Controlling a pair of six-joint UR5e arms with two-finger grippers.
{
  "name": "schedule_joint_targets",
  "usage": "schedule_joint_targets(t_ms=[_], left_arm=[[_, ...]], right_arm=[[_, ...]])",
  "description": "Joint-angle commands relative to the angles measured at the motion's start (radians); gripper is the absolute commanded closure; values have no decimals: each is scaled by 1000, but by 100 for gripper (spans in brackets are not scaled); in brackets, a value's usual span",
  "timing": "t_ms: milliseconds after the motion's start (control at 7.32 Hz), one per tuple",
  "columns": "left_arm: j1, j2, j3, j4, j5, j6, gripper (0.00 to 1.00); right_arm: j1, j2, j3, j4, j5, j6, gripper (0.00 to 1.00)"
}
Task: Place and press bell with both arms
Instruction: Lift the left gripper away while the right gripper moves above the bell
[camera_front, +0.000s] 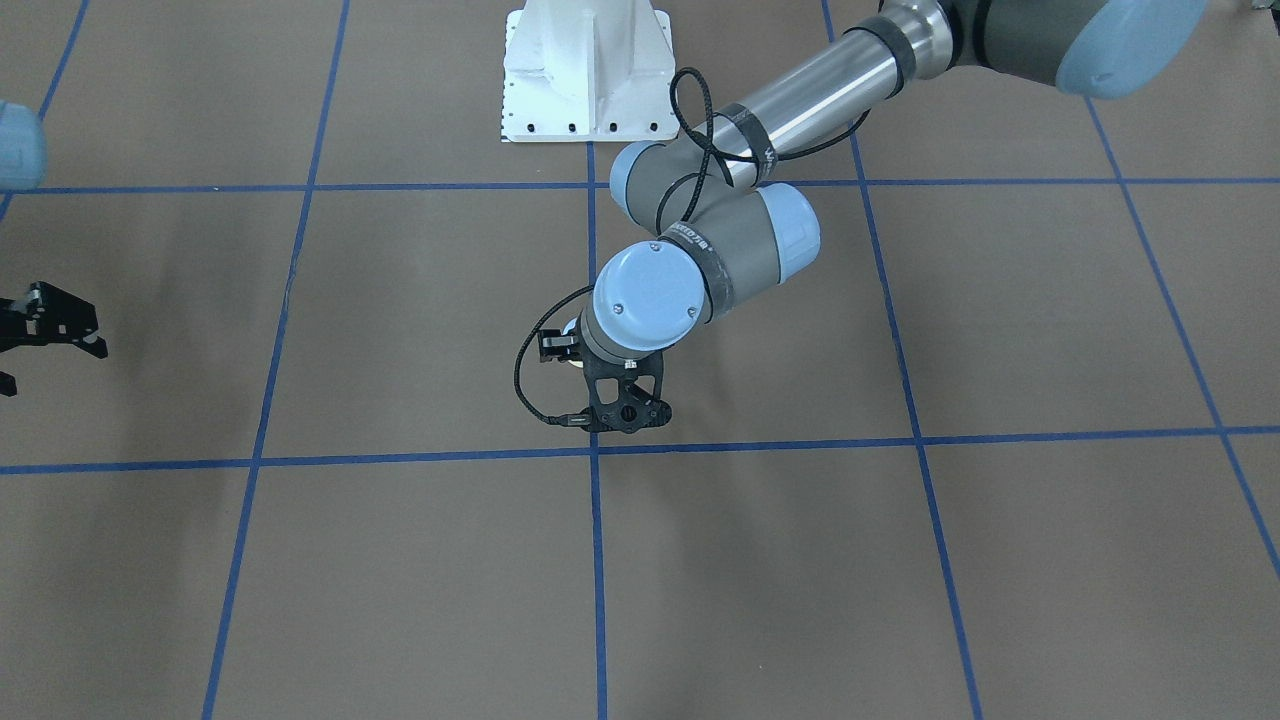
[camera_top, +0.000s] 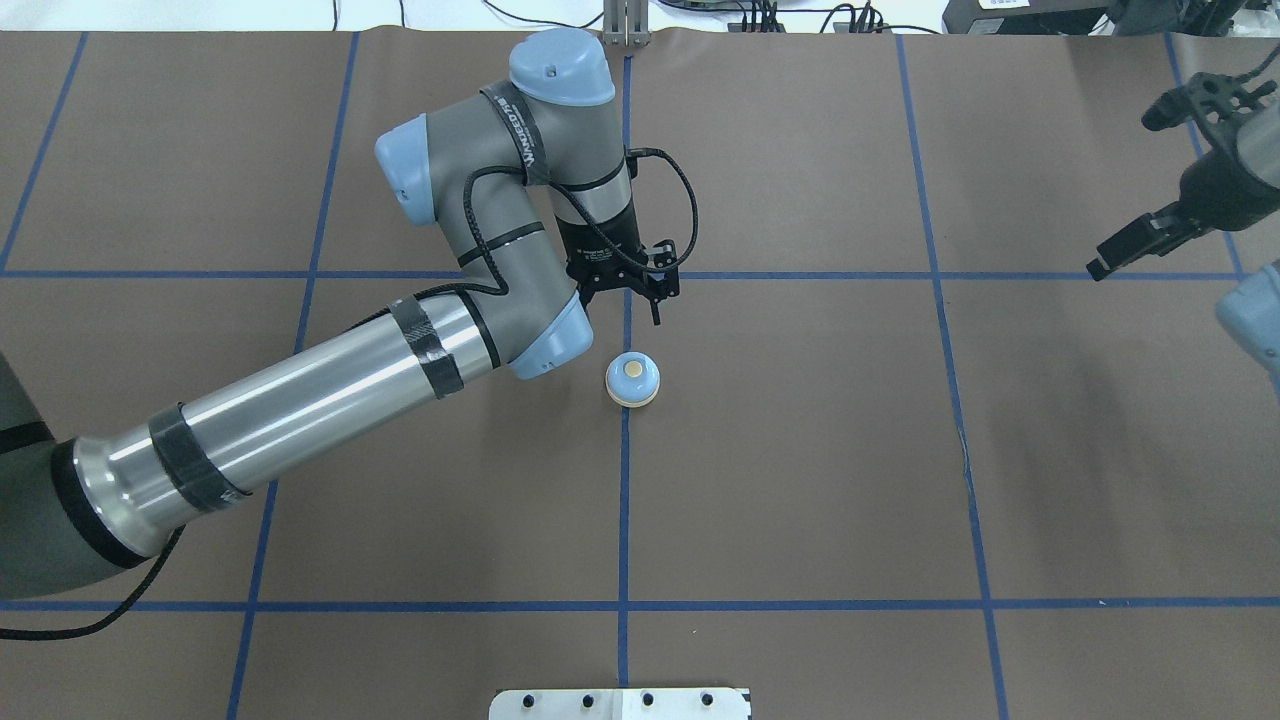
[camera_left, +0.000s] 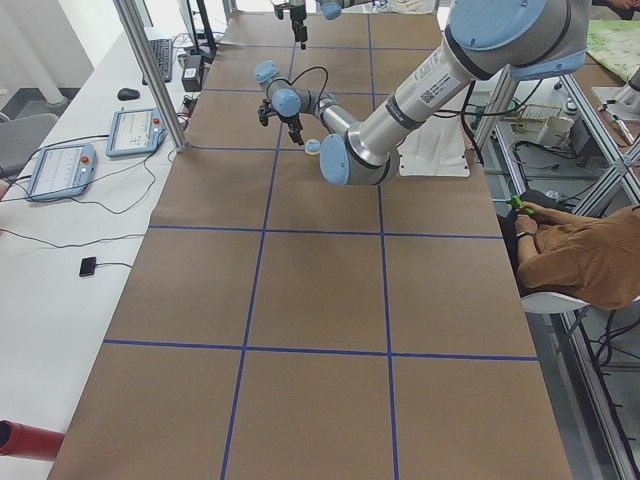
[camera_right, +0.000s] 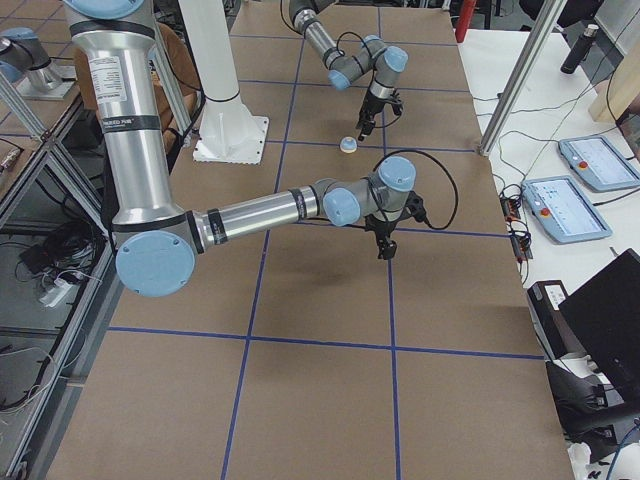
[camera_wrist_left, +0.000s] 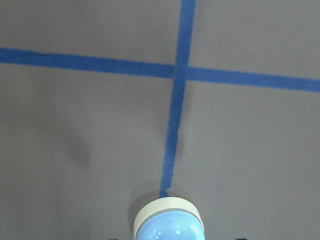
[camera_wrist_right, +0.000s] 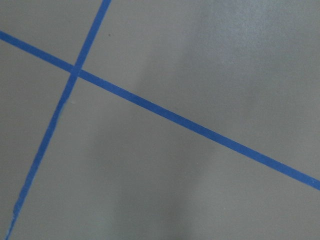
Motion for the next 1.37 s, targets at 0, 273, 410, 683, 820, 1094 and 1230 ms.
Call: schedule_joint_targets(t_ms=[0, 273, 410, 683, 820, 1094, 1230], left_arm=[[-74, 163, -176, 28, -14, 18, 18], [-146, 338, -329, 37, -46, 169, 18], [-169, 433, -410, 37, -48, 230, 18], [-218, 544, -485, 37, -53, 343, 18], [-235, 548, -485, 37, -74, 357, 18], [-250, 548, -485, 38, -91, 357, 18], [-249, 548, -486, 38, -91, 357, 18]], right_arm=[[-164, 136, 4, 85, -134, 405, 0], [-336, 254, 21, 87, -272, 687, 1], [-418, 329, 15, 66, -333, 844, 31], [-501, 478, -33, -58, -392, 999, 100], [-538, 554, -100, -75, -395, 1033, 100], [-553, 626, -191, -75, -376, 1094, 100], [-563, 626, -196, -77, -363, 1108, 100]])
